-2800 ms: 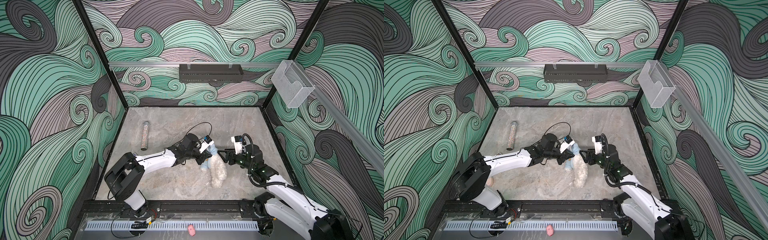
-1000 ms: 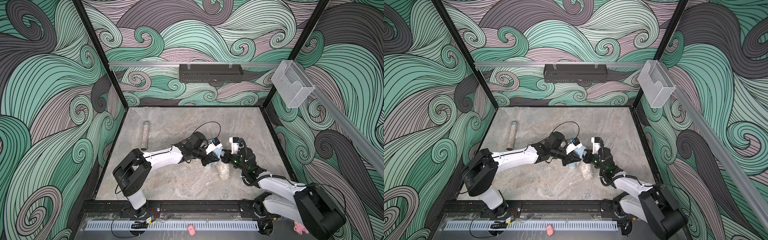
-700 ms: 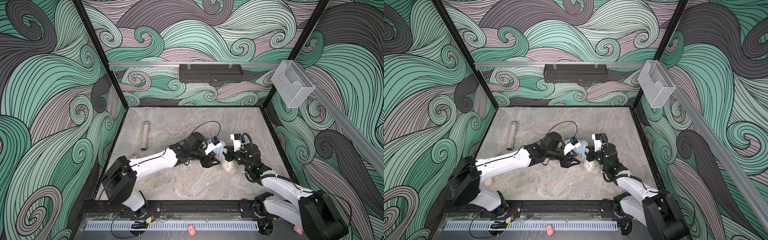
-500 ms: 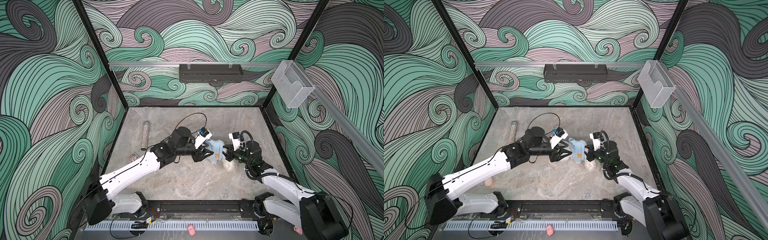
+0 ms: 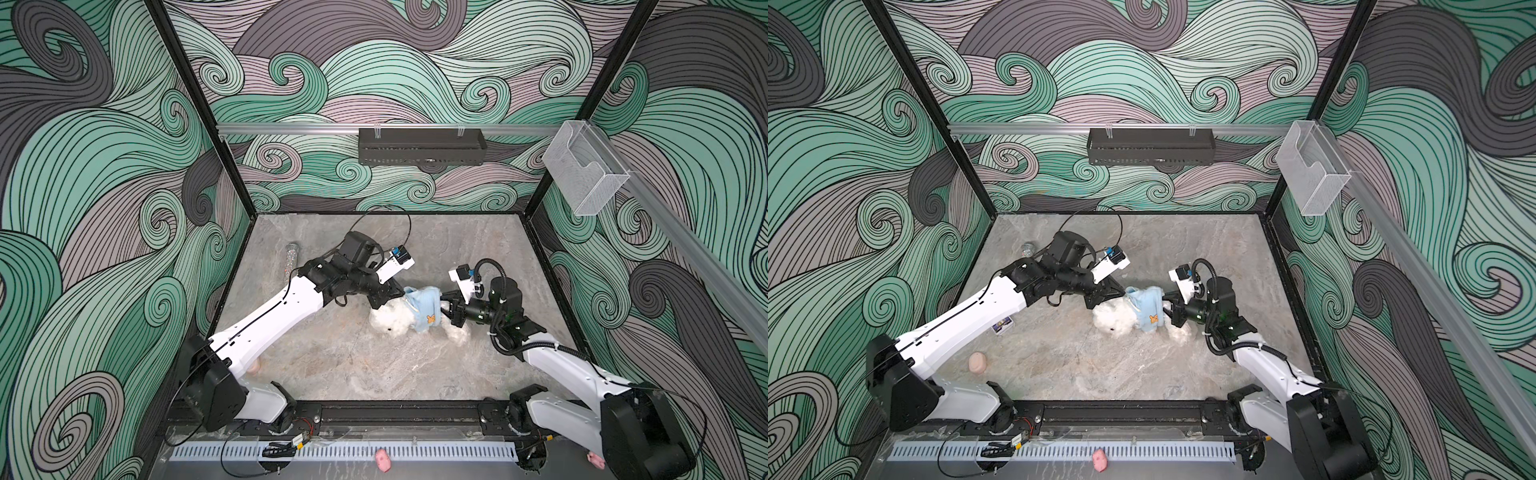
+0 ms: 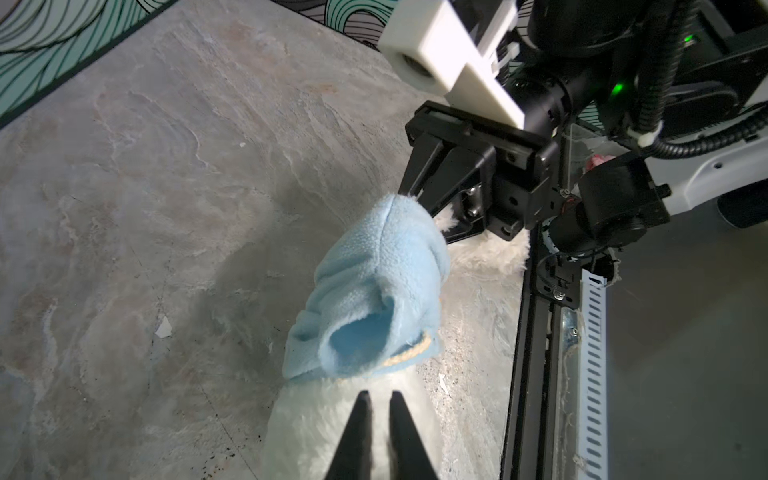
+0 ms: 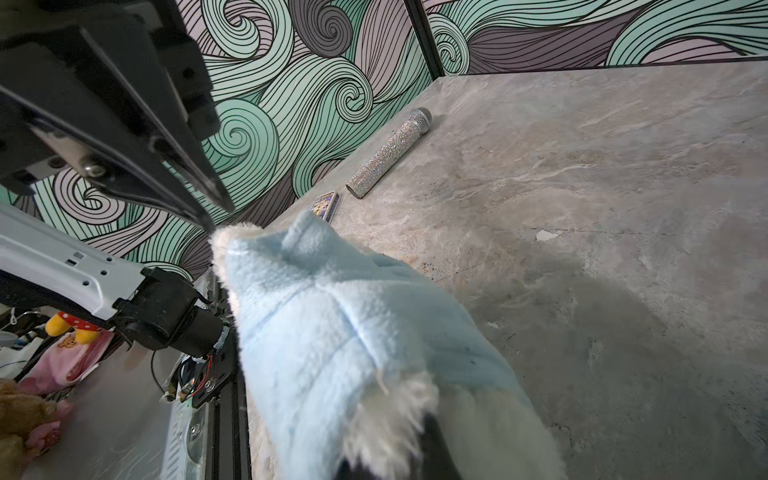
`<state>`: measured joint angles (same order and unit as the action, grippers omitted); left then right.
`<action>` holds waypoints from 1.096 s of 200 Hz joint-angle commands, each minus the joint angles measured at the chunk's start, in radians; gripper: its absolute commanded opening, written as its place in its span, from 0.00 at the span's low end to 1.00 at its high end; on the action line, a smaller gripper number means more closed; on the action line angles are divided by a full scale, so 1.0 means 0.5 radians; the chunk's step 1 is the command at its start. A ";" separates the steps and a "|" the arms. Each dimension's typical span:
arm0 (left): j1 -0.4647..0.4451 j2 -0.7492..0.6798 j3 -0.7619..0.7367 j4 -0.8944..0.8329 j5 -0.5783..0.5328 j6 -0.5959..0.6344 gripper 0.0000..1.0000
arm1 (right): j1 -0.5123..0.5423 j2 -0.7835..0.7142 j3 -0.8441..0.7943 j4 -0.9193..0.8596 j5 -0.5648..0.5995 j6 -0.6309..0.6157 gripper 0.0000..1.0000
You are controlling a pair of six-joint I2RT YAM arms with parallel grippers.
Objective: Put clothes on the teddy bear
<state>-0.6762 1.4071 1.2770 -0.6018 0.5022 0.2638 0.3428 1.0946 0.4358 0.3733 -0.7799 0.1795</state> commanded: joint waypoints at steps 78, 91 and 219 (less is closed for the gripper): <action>0.019 0.427 0.416 -0.412 0.317 0.493 0.02 | 0.036 0.034 0.064 -0.025 -0.098 -0.126 0.00; 0.015 0.458 0.442 -0.516 0.418 0.565 0.03 | 0.038 0.032 0.071 -0.049 -0.082 -0.133 0.00; 0.021 0.574 0.446 -0.334 0.337 0.486 0.14 | 0.078 0.047 0.094 -0.040 -0.055 -0.126 0.00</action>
<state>-0.6754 1.7000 1.5024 -0.8356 0.6830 0.5377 0.3763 1.1133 0.4469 0.3244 -0.7986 0.1375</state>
